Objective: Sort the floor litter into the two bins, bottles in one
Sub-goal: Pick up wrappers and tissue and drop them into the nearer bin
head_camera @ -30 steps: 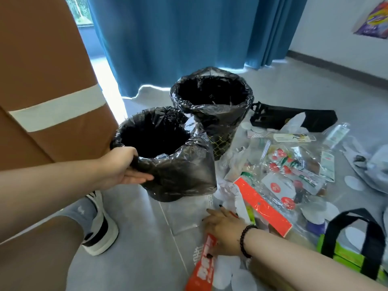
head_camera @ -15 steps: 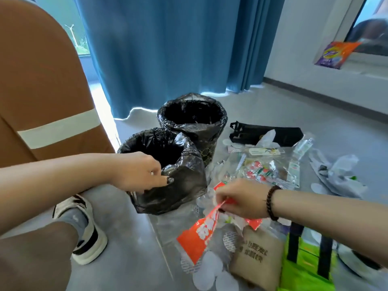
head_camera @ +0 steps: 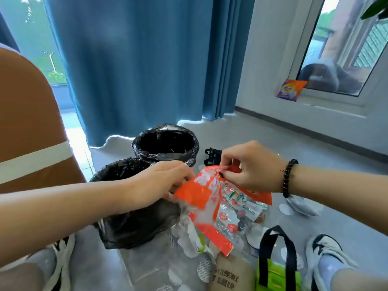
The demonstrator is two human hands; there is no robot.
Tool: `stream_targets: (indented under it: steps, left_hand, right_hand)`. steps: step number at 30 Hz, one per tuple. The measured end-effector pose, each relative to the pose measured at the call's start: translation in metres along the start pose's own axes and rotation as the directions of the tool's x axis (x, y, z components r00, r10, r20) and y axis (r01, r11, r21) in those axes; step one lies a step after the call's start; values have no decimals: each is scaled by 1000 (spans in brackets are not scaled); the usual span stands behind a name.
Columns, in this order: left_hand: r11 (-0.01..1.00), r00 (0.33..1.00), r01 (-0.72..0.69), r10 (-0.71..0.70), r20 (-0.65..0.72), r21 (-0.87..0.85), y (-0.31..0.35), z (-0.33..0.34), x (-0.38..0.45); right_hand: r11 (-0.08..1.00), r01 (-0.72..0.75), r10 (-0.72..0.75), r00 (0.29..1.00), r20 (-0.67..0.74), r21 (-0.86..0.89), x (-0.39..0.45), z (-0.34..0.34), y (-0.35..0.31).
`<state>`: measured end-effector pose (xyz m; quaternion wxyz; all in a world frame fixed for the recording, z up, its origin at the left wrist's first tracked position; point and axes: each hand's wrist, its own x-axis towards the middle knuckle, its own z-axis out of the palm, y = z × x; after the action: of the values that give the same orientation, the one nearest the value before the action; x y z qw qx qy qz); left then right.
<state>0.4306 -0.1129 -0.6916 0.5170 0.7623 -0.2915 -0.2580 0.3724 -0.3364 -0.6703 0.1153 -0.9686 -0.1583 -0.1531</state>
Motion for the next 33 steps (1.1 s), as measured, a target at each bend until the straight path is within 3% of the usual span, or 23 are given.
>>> stream_targets:
  steps: [3,5,8,13,16,18,22,24,26,27,28,30,33]
  left_hand:
    - [987,998,63,-63,3,-147,0,7,0]
    - [997,999,50,-49,10,-64,-8,11,-1]
    - [990,999,48,-47,-9,134,-25,9,-2]
    - [976,975,90,-45,-219,198,-34,-1,1]
    - [965,964,114,-49,-261,238,-36,-6,5]
    - [928,969,117,-28,-246,355,-34,-6,6]
    - [679,983,34,110,-147,733,-3,3,8]
    - [506,951,-52,287,-112,861,11,7,12]
    - [268,895,-136,446,2,954,10,9,16]
    - [190,888,-174,454,71,966,4,7,18]
    - [175,891,-210,439,115,962,-3,5,19]
    - [310,898,-222,435,70,924,-17,-4,18]
    - [568,920,-83,360,-157,819,-23,-13,20]
  right_hand:
    - [996,85,-85,996,-36,-2,0,7,-3]
    - [996,86,-83,992,-97,37,2,15,-5]
    - [991,-27,45,989,-142,132,5,22,-3]
    - [905,-348,338,938,82,243,-3,43,4]
    - [762,-514,452,858,245,394,-11,51,4]
    - [697,-545,487,837,249,467,-14,51,-1]
    - [776,-485,521,853,23,404,-11,42,-7]
    - [787,-478,525,851,-18,389,-9,35,-7]
    - [780,-484,539,841,-34,396,-10,30,-5]
    - [772,-484,546,837,-41,412,-11,29,-5]
    - [764,-482,553,831,-52,428,-12,29,-5]
    - [770,-456,551,828,-103,446,-14,29,-7]
    - [798,-343,468,870,-152,496,-20,31,-14]
